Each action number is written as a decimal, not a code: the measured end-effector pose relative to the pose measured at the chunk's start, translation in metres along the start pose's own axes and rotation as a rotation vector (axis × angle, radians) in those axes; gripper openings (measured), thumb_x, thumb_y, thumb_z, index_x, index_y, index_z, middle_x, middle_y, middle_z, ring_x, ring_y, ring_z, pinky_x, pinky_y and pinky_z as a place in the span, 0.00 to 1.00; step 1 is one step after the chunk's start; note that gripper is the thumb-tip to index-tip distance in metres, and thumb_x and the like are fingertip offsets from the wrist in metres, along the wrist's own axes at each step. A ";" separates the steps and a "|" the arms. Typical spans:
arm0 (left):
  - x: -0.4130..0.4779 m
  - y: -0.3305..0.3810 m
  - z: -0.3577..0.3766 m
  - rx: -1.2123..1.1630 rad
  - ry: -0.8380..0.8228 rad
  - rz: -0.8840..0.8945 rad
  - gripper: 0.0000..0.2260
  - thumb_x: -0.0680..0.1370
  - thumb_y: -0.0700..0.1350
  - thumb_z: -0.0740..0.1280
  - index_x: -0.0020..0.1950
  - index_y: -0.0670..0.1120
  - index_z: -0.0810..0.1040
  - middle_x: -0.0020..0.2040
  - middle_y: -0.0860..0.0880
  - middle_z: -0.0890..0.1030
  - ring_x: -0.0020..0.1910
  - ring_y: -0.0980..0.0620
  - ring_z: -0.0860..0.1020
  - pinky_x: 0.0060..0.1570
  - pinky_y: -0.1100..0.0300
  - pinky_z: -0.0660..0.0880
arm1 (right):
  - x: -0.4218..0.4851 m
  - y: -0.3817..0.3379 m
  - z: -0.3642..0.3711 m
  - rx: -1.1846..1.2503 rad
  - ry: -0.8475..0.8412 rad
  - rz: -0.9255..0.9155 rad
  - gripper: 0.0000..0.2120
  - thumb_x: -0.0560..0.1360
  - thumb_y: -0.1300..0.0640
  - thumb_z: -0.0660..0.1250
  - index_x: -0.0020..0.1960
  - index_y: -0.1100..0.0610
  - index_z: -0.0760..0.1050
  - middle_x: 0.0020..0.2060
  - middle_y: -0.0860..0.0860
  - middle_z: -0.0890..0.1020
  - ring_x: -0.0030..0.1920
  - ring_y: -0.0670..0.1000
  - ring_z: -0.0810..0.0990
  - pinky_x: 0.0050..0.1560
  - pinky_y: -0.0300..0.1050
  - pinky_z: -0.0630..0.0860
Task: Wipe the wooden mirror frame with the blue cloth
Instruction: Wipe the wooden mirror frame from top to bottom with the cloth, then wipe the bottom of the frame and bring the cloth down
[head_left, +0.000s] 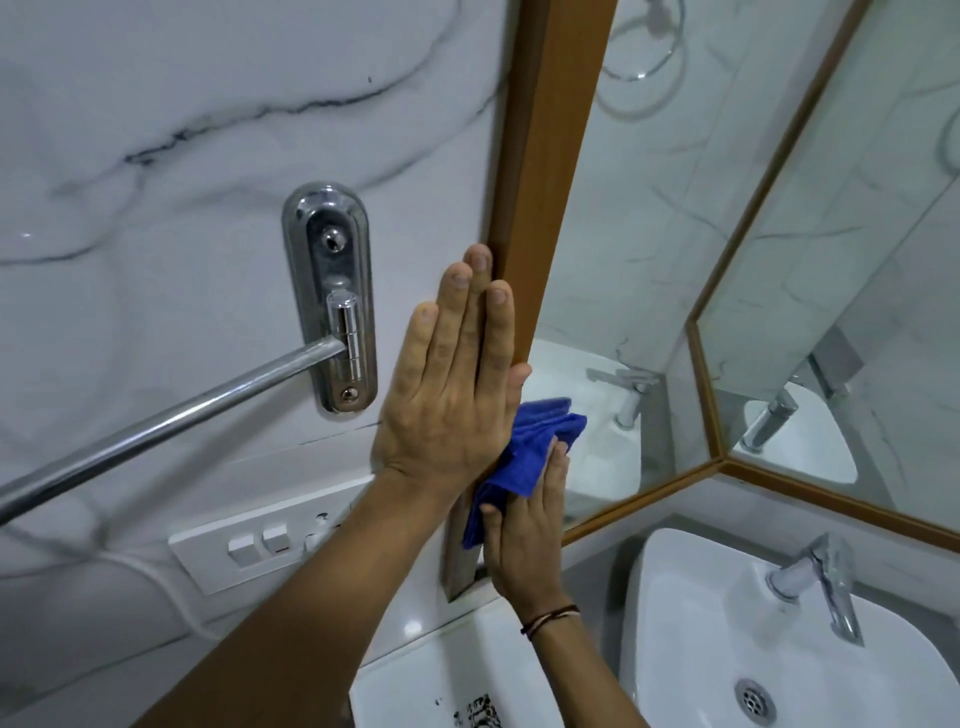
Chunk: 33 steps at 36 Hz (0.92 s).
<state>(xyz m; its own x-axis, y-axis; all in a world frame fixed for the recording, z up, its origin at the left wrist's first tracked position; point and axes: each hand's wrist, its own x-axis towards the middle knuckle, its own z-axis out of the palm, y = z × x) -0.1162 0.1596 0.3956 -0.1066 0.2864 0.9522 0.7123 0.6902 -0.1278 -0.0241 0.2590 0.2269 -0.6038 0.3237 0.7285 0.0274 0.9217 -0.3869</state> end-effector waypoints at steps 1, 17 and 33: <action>0.000 0.000 0.000 0.002 -0.006 -0.002 0.33 0.93 0.53 0.49 0.90 0.35 0.40 0.91 0.36 0.40 0.92 0.40 0.42 0.91 0.46 0.41 | -0.001 -0.002 0.000 0.010 0.014 0.003 0.32 0.91 0.42 0.47 0.90 0.51 0.40 0.89 0.51 0.40 0.89 0.57 0.39 0.88 0.54 0.40; 0.003 0.000 -0.007 0.015 -0.056 -0.009 0.37 0.93 0.53 0.55 0.89 0.37 0.34 0.89 0.38 0.33 0.91 0.43 0.36 0.91 0.47 0.38 | -0.111 -0.009 0.008 0.260 -0.341 0.541 0.25 0.88 0.33 0.46 0.83 0.24 0.45 0.84 0.27 0.56 0.86 0.42 0.61 0.84 0.52 0.66; -0.259 0.036 -0.094 -0.247 -0.821 -0.174 0.32 0.89 0.54 0.55 0.88 0.34 0.63 0.88 0.35 0.65 0.86 0.36 0.68 0.88 0.45 0.57 | -0.180 -0.021 -0.022 -0.055 -0.660 0.604 0.28 0.89 0.61 0.57 0.87 0.50 0.60 0.84 0.52 0.68 0.80 0.54 0.73 0.81 0.50 0.70</action>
<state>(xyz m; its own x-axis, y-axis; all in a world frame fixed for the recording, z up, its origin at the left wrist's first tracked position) 0.0021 0.0477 0.1708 -0.6259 0.6441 0.4398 0.7592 0.6321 0.1548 0.1014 0.1866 0.1167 -0.8088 0.5838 -0.0703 0.5166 0.6484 -0.5592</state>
